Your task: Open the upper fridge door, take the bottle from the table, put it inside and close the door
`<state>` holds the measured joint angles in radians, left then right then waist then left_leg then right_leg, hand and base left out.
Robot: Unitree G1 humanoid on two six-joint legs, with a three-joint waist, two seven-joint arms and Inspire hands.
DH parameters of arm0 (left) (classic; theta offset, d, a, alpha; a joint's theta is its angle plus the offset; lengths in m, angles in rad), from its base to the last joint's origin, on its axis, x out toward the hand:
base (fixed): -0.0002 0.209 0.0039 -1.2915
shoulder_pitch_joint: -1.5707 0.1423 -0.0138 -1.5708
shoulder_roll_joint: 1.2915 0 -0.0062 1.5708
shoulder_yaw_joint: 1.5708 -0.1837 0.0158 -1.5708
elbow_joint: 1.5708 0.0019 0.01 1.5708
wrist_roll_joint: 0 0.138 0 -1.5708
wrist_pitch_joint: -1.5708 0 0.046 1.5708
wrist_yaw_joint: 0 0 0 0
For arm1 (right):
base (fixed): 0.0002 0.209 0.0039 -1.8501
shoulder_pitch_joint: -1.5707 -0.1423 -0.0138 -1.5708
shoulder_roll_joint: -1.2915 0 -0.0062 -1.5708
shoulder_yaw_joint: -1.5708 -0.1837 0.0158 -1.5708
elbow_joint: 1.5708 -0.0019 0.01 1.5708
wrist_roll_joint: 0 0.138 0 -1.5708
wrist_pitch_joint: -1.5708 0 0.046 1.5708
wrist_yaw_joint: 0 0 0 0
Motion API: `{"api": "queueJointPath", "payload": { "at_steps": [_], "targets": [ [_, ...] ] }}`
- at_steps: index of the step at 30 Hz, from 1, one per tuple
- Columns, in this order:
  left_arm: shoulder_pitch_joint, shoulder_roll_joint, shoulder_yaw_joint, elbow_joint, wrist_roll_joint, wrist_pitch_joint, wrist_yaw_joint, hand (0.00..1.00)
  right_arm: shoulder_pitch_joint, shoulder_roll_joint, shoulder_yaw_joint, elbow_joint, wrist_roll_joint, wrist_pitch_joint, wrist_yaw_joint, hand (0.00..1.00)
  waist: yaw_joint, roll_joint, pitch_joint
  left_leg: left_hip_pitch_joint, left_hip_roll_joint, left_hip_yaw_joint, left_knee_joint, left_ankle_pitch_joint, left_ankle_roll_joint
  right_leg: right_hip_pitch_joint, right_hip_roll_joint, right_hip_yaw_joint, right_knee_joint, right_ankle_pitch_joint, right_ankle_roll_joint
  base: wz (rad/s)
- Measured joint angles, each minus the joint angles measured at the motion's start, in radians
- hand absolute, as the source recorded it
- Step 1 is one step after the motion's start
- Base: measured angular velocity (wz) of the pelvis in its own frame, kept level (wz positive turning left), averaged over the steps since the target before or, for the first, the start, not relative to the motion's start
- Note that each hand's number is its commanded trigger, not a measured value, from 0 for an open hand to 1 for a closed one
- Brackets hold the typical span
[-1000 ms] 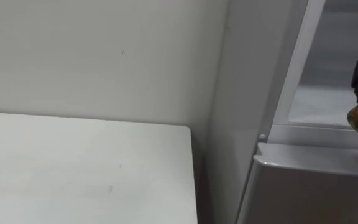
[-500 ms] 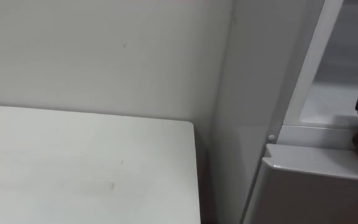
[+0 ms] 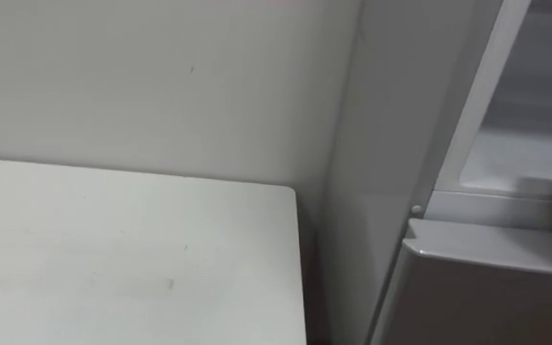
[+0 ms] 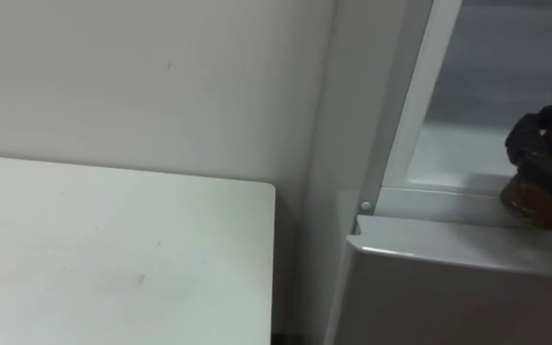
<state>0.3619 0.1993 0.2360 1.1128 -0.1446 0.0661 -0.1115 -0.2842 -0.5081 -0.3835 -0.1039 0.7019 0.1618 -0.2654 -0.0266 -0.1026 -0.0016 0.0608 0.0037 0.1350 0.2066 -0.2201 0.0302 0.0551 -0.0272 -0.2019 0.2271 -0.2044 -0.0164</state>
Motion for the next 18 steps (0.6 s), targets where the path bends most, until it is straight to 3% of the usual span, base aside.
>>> {"api": "queueJointPath", "payload": {
  "at_steps": [5, 9, 18],
  "targets": [
    [0.0, 0.002, 0.0, 0.005, 0.001, 0.0, 0.014, 0.0, -0.08, -0.023, 0.0, 0.022, -0.001, 0.001, -0.045, 1.0, -0.004, 0.001, -0.0005, -0.002, 0.0, -0.001, 0.0, 0.0, 0.0, 0.001, -0.001, -0.006, 0.002, 0.0, 0.0, 0.0],
    [0.0, 0.004, -0.001, 0.005, 0.001, 0.0, 0.018, 0.0, -0.09, -0.047, 0.001, 0.022, -0.001, 0.001, -0.053, 1.0, -0.002, 0.001, -0.0003, -0.005, 0.0, -0.004, 0.0, 0.0, 0.0, 0.003, -0.004, -0.023, 0.001, 0.0, 0.0, 0.05],
    [0.0, 0.005, -0.005, -0.001, -0.001, 0.017, 0.021, 0.0, -0.091, -0.048, 0.018, 0.051, 0.005, 0.002, -0.051, 1.0, -0.003, 0.002, 0.0, -0.01, 0.0, -0.005, 0.0, 0.0, 0.0, 0.006, -0.006, -0.025, -0.005, 0.0, 0.0, 0.0]
  ]
}}
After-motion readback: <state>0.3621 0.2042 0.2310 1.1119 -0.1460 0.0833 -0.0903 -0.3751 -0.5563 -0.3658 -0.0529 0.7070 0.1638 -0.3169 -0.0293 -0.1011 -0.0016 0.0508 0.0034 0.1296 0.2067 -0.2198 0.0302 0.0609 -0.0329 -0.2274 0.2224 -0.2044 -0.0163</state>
